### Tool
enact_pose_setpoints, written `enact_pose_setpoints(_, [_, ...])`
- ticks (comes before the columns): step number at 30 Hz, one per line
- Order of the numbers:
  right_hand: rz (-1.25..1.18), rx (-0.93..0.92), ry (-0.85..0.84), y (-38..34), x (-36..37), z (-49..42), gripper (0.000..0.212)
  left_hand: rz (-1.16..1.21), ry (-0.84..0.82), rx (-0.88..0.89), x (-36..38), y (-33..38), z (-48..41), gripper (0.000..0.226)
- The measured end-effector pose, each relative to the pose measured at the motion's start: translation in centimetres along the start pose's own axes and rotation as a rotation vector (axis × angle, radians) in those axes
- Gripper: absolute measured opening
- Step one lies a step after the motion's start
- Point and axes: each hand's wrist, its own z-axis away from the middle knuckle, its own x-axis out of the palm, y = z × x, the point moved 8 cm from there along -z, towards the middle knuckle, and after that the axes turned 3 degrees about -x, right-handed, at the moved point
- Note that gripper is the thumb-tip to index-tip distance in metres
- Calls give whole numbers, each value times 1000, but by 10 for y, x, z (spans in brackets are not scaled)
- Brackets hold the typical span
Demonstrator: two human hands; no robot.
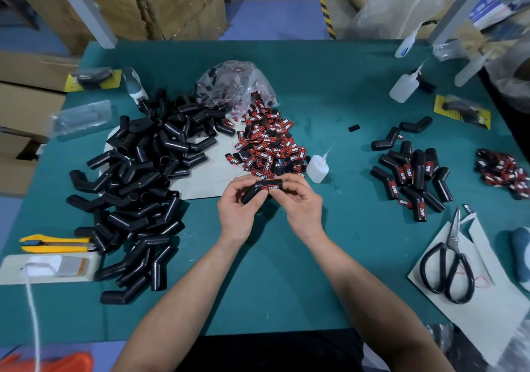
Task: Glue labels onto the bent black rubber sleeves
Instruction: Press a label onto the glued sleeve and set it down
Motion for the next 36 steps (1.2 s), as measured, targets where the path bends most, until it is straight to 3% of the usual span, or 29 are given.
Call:
enact_pose_setpoints(13, [-44,101,-104,6,4,-1,20,16,-25,-21,1,-2,-1,29])
enact_pose_setpoints(25, [-92,135,-74,15,2,0,5,-4,-32,-20,2,-2,-2,29])
enact_pose_setpoints(36, [-184,188,-24,24,2,1,10,-31,-30,-15,3,0,-2,30])
